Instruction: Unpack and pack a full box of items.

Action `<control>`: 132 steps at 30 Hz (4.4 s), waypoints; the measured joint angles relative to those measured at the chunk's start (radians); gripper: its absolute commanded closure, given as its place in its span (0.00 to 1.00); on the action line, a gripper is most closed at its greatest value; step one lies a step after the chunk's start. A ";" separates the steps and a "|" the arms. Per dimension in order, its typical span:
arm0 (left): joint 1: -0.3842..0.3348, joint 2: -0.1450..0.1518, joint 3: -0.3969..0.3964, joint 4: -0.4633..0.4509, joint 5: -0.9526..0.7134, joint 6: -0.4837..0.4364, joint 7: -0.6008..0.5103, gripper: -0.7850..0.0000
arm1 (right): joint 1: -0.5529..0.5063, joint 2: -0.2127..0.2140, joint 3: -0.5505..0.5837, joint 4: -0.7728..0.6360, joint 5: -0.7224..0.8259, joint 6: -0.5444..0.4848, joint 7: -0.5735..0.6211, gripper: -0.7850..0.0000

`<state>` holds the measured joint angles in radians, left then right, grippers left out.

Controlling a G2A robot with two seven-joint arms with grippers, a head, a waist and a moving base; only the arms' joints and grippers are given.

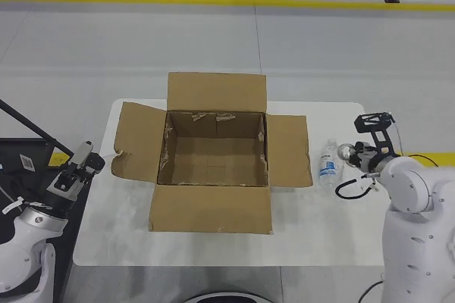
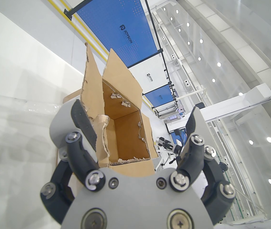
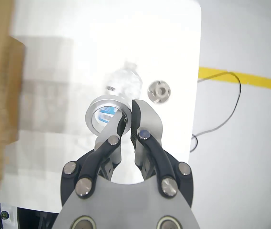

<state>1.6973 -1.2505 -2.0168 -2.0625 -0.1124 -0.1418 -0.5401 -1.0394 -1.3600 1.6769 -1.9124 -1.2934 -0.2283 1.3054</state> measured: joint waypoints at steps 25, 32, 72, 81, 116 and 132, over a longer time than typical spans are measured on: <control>0.000 0.000 0.000 0.000 0.000 0.000 0.000 0.00 | 0.495 -0.147 -0.896 0.563 0.124 0.073 -0.140 1.00; 0.000 0.000 0.000 0.000 0.000 0.000 0.000 0.00 | 0.582 -0.218 -1.026 0.802 0.161 0.114 -0.211 1.00; 0.000 0.000 0.000 0.000 0.000 0.000 0.000 0.00 | 0.118 -0.042 -0.205 0.085 -0.089 0.093 -0.046 0.00; 0.000 0.000 0.000 0.000 0.000 0.000 0.000 0.00 | 0.242 -0.012 -0.024 0.476 -0.145 0.168 0.022 0.07; 0.000 0.000 0.000 0.000 0.000 0.000 0.000 0.00 | 0.498 0.042 -0.021 1.078 -0.185 0.191 -0.084 0.53; 0.000 0.000 0.000 0.000 0.000 0.000 0.000 0.00 | 0.525 0.051 -0.059 1.141 -0.155 0.207 -0.119 0.65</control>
<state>1.6973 -1.2505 -2.0168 -2.0625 -0.1124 -0.1418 -0.5401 -0.5147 -1.3088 1.6178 -0.7711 -1.4480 -0.0214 1.1862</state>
